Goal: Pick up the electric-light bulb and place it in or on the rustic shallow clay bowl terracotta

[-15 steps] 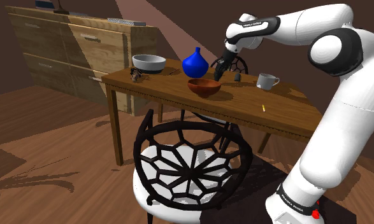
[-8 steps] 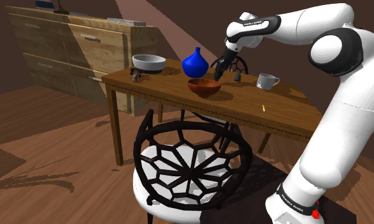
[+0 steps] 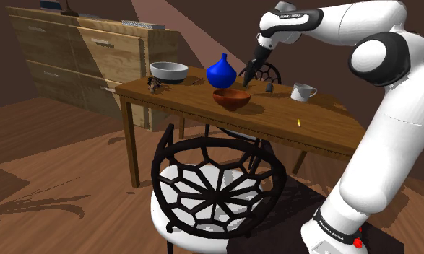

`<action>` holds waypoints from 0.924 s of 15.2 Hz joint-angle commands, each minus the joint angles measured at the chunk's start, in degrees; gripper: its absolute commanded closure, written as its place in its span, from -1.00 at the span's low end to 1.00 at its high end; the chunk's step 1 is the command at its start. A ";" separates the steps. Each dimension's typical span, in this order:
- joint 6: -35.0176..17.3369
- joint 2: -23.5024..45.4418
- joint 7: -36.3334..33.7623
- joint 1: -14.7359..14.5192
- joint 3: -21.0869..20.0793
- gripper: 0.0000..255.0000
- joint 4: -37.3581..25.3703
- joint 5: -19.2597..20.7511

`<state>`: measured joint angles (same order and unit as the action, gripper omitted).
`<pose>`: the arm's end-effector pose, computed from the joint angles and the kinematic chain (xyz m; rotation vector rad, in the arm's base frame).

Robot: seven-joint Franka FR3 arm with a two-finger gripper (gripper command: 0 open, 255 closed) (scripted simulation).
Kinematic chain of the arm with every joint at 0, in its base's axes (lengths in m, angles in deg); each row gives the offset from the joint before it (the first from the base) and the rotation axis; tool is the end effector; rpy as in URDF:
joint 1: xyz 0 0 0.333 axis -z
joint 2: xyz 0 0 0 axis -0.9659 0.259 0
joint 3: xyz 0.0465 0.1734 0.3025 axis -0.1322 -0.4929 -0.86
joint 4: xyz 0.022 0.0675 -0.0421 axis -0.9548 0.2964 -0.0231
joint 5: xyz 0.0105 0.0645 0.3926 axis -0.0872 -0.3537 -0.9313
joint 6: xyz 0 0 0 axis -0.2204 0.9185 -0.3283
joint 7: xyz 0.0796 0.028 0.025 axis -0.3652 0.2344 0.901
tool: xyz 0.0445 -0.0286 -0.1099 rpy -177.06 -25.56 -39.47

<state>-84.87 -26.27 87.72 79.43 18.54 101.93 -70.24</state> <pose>0.5697 -0.2484 0.6205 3.0935 0.1282 0.4656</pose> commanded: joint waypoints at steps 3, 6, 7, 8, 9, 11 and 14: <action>3.14 0.57 -0.17 0.22 0.14 1.00 -3.65 -0.12; 5.64 1.14 -0.35 0.40 0.23 1.00 -6.68 -0.27; 6.49 1.37 -0.40 0.47 0.27 1.00 -7.74 -0.34; 7.35 1.62 -0.44 0.54 0.30 1.00 -8.82 -0.42; 8.22 1.88 -0.49 0.63 0.34 1.00 -9.94 -0.52; 9.99 2.48 -0.56 0.82 0.42 1.00 -12.27 -0.74; 12.76 3.56 -0.66 1.18 0.56 1.00 -16.02 -1.16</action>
<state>-73.00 -23.01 86.98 80.44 19.02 87.04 -71.24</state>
